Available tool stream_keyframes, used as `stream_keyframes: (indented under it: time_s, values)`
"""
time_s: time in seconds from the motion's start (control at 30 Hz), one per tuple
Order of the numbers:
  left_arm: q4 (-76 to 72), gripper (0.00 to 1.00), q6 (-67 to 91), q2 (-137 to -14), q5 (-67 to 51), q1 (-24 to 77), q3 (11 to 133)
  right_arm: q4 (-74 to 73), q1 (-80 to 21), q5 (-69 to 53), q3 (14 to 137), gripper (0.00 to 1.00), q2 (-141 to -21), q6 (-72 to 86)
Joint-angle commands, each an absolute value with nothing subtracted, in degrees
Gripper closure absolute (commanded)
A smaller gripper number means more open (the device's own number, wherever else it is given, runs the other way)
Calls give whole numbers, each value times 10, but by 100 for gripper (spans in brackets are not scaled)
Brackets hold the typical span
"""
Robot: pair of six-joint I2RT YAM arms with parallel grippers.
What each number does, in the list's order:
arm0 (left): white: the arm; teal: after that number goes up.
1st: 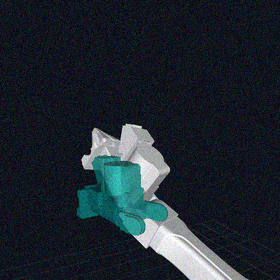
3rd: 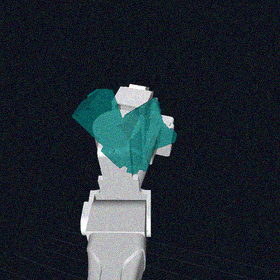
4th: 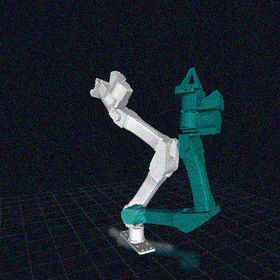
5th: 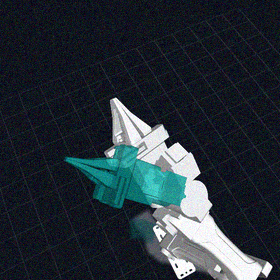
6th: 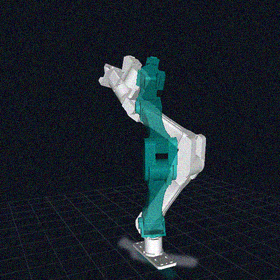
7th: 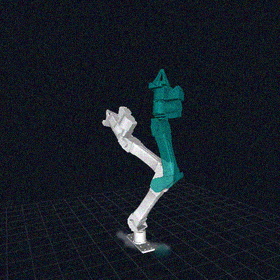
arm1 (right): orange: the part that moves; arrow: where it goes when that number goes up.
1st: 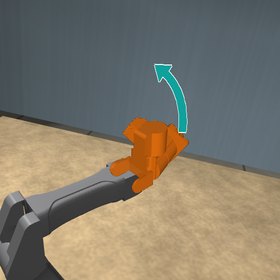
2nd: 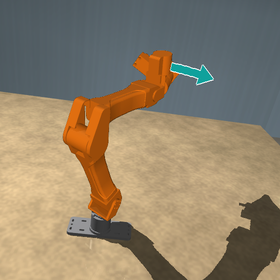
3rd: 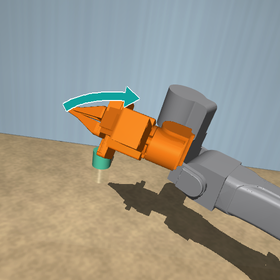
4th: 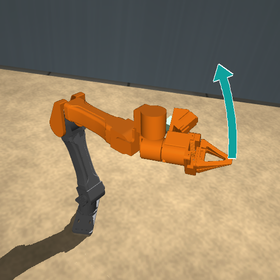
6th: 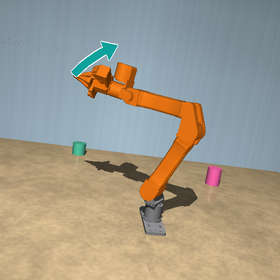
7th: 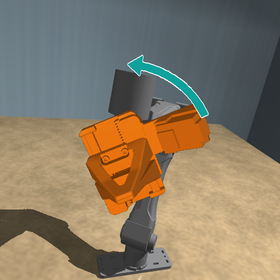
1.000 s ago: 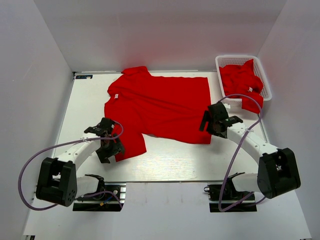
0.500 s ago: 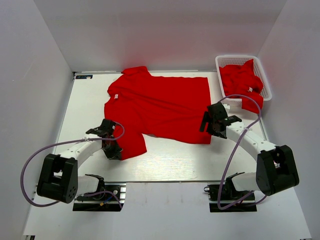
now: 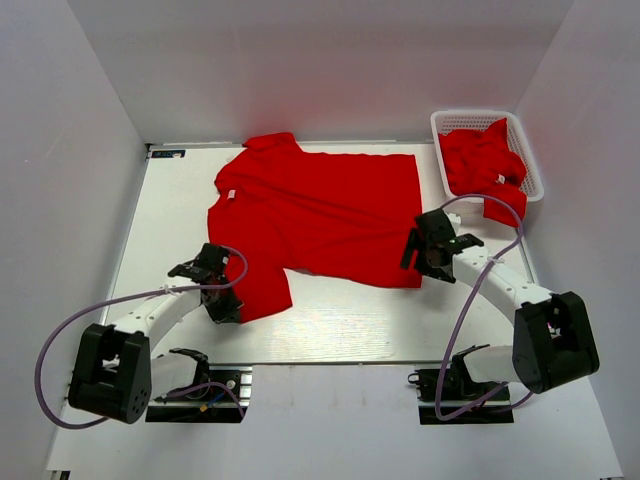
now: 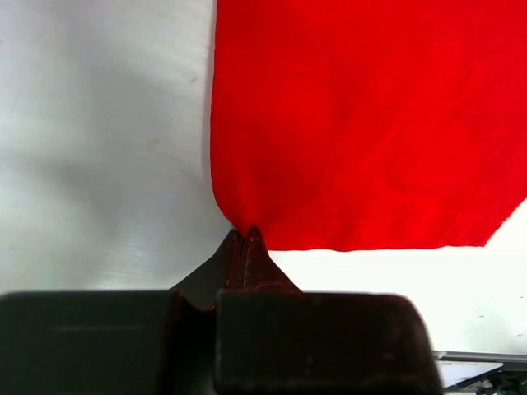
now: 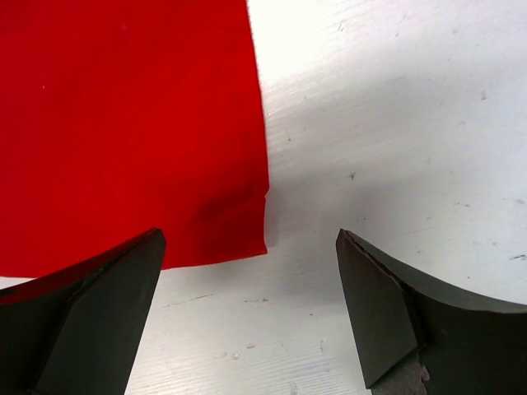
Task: Fold and stack the t-shirts
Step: Grap the side of the flattened tshirt closest away from the robot with both arms
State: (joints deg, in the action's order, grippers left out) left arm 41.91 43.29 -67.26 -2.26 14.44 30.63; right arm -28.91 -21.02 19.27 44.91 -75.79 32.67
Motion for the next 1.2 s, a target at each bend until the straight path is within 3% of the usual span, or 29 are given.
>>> stream_keyframes:
  time_s: [0.0,0.47,0.83,1.1,1.13,1.17]
  values:
    - [451,100,425,-651,-20,147,314,-285,-208,167,432,10,-749,344]
    - [557,100,436,-615,-54,147,349,-256,-209,163,410,10,-780,378]
    - [586,100,436,-592,-73,147,349,-243,-208,155,384,24,-783,403]
    - [575,100,431,-592,-86,147,349,-222,-207,176,361,65,-788,410]
    - [575,100,425,-592,-86,147,349,-227,-207,182,360,73,-790,412]
    - [581,100,425,-592,-86,147,349,-227,-207,180,362,99,-788,411]
